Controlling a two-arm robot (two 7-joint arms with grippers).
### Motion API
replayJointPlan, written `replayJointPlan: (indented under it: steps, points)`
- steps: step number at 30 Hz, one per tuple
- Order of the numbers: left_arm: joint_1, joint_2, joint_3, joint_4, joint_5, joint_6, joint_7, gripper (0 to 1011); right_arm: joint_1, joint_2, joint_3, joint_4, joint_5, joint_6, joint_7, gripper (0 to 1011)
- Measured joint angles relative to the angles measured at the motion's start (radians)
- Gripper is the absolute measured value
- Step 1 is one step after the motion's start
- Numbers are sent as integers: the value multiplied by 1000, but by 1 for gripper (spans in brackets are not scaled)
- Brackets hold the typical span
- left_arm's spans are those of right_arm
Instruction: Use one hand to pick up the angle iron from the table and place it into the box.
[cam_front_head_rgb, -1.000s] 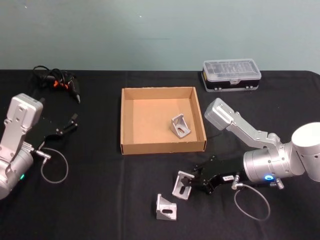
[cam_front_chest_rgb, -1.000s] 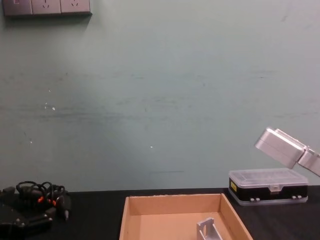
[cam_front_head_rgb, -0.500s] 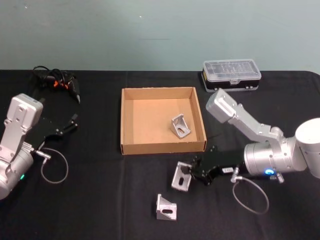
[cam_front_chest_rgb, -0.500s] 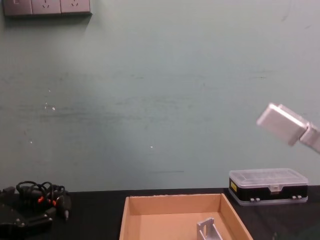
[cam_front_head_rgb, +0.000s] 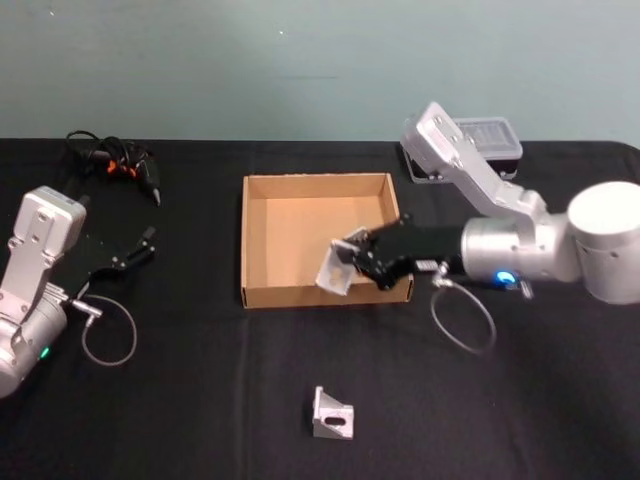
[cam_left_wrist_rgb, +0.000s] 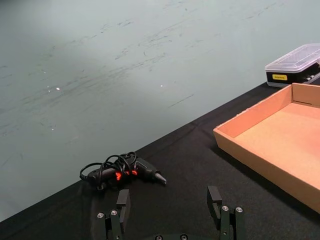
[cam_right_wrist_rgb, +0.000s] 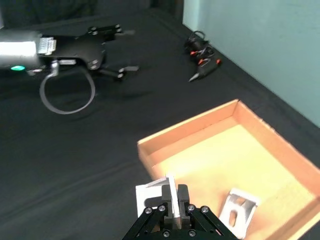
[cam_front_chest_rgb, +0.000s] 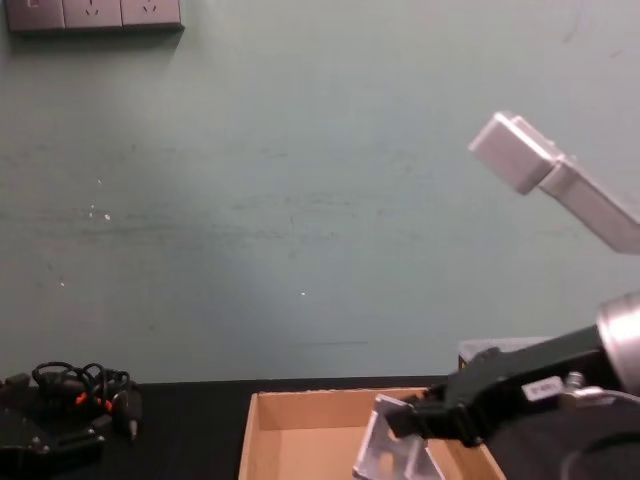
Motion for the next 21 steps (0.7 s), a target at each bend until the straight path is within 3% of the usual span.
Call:
replayJointPlan:
  steps: [1,2,3,4,8,21]
  points:
    - [0,0,0,0,0,0,0,1011,15,-24,-3,36,-8,-13,0,80]
    - [0,0,0,0,0,0,0,1011,15,-24,-3,36,-8,-13,0,80]
    - [0,0,0,0,0,0,0,1011,41,-63,-9,101,-22,-35,2,80]
    - [0,0,0,0,0,0,0,1011,41,-63,-9,101,-22,-35,2,80]
    - [0,0,0,0,0,0,0,1011,87,-137,-18,232,-47,-77,8,80]
    - [0,0,0,0,0,0,0,1011,190,-304,-31,565,-102,-185,37,80]
